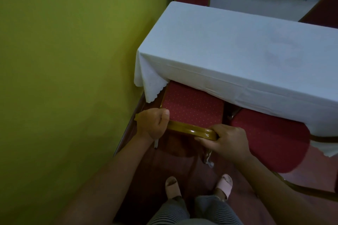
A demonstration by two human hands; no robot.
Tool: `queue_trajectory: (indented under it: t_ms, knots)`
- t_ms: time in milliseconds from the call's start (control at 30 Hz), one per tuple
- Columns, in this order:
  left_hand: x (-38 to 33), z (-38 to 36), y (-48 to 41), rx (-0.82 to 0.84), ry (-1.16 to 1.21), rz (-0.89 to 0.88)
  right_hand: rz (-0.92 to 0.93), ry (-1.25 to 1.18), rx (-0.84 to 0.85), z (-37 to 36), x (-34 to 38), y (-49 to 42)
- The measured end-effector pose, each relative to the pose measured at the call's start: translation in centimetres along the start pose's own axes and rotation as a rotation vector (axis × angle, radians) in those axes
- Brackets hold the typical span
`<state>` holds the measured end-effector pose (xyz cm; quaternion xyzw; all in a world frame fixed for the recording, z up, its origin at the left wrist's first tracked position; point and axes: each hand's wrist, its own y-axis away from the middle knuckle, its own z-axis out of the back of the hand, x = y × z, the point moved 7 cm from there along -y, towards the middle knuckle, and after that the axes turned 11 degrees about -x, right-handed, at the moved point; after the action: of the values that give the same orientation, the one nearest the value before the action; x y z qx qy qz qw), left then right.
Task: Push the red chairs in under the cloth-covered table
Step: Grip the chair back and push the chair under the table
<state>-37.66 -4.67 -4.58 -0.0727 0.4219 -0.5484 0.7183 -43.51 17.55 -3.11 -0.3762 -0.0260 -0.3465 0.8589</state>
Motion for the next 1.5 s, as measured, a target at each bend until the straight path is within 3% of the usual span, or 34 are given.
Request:
queue_trajectory:
  t_ms: [267, 433, 600, 867, 1100, 1500]
  knots:
    - [0.4, -0.9, -1.1, -0.019, -0.014, 0.011, -0.005, 0.035, 0.027, -0.3, -0.6, -1.3]
    - [0.2, -1.1, -1.0, 0.007, -0.030, -0.011, -0.180, -0.004, 0.105, -0.6, -1.1, -1.1]
    - [0.4, -1.2, -1.1, 0.035, -0.040, 0.009, -0.274, 0.066, 0.068, -0.8, -1.5, -1.1]
    - [0.8, -1.1, -2.3, 0.063, -0.002, -0.066, -0.293, 0.106, 0.088, -1.9, -1.1, -1.9]
    - [3.2, 0.9, -2.0, -0.060, 0.031, 0.026, -0.262, 0.046, 0.120, -3.2, 1.8, -2.0]
    - [3.1, 2.0, -0.4, -0.059, 0.063, 0.057, -0.225, 0.017, 0.073, -2.2, 2.9, -0.7]
